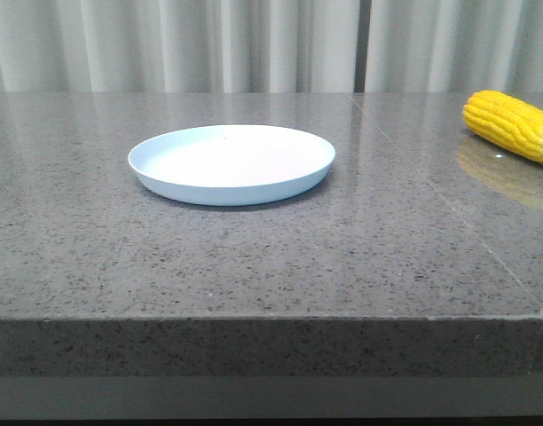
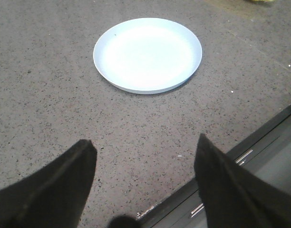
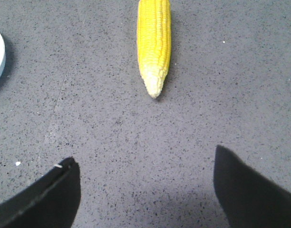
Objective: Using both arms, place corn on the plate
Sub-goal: 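Release the plate and raise the left gripper away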
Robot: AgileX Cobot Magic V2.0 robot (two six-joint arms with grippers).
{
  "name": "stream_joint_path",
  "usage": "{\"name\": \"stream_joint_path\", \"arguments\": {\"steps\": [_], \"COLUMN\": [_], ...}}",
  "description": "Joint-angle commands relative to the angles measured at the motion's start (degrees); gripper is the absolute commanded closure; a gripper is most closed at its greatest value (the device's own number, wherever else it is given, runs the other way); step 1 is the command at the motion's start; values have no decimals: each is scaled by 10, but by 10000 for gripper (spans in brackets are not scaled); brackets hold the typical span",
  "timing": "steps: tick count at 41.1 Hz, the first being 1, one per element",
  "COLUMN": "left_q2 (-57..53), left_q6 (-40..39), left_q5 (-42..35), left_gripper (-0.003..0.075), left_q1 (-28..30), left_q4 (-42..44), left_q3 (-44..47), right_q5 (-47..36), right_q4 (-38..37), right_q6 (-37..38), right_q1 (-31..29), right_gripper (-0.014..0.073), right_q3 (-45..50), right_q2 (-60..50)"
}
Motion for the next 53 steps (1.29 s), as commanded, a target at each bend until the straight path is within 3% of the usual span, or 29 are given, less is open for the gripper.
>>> {"name": "stream_joint_path", "arguments": {"steps": [1,20,26,34,53], "left_q2": [2,2,2,2,2], "left_q6": [-7,-7,-7,-7,-7], "left_q5": [-45,-45,-45,-46,-46], "left_gripper": [283,283,283,283,283], "left_q1": [-4,-4,-4,-4,-4], "left_q4": [10,10,10,10,10], "left_q3": [-14,-14,-14,-14,-14], "right_q5": [-40,-51,-1,52,56], "right_q4": [-1,3,3,3,3], "right_q6": [-4,-4,-4,-4,-4], "right_q1": [-3,-3,-3,-3,-3], "right_gripper": [-8,-8,-8,-8,-8], "right_q3": [-14,-15,-47,-128,-309], "right_q2": [4,4,28,108,348]}}
